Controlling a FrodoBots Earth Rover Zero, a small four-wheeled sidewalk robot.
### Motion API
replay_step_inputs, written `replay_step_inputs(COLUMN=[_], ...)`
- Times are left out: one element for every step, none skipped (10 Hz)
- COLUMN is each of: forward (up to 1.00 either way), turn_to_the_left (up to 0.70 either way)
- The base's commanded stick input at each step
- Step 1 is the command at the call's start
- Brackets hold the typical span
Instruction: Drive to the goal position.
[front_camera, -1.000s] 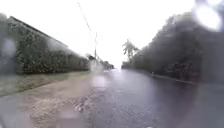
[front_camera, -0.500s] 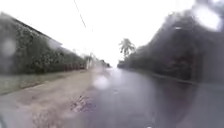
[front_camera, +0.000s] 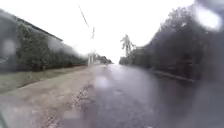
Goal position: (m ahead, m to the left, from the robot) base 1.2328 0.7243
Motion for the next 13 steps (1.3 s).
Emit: replay_step_inputs(forward=[0.7, 0.7, 0.7, 0.7, 0.7, 0.7, 0.7, 0.7, 0.7, 0.7, 0.7, 0.7, 0.7], turn_to_the_left=[0.0, 0.0, 0.0, 0.0, 0.0, 0.0, 0.0, 0.0, 0.0, 0.0, 0.0, 0.0, 0.0])
